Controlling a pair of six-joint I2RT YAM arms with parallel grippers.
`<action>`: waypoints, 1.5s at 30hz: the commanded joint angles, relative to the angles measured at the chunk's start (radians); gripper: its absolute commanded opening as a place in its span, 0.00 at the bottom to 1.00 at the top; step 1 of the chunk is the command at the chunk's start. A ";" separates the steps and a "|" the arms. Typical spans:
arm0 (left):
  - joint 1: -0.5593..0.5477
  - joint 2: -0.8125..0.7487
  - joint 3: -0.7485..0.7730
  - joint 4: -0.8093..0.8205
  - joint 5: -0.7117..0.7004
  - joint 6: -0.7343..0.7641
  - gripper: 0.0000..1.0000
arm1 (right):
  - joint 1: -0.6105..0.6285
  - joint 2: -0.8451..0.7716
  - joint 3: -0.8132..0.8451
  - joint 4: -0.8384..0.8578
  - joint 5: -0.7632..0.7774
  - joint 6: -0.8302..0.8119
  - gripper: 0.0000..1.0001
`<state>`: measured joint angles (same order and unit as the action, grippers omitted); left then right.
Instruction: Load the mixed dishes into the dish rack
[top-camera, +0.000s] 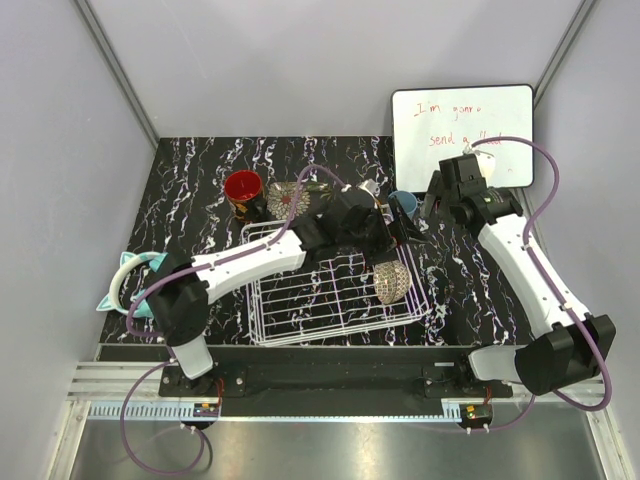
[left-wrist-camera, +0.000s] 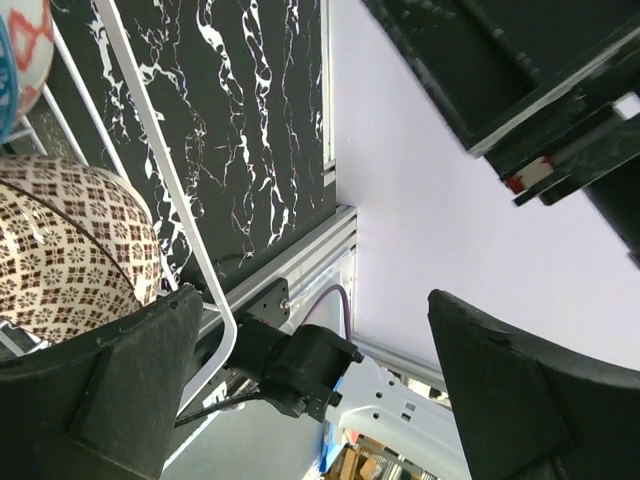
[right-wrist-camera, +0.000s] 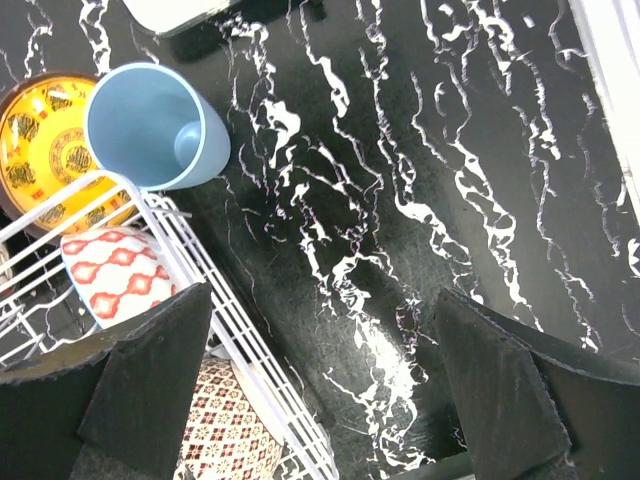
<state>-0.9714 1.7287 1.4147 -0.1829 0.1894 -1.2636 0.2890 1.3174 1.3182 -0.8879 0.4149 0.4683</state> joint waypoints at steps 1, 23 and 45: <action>0.068 -0.080 0.081 0.027 0.070 0.102 0.99 | 0.002 -0.041 -0.031 -0.006 -0.045 0.003 1.00; 0.731 -0.538 -0.278 -0.481 0.156 0.888 0.99 | 0.202 -0.043 -0.214 0.037 -0.117 0.062 0.75; 0.784 -0.503 -0.382 -0.570 -0.010 1.098 0.99 | 0.203 -0.017 -0.370 0.056 -0.238 0.081 0.08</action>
<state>-0.2016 1.1938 1.0477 -0.7559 0.2436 -0.2104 0.4911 1.3315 0.9928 -0.8185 0.2325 0.5095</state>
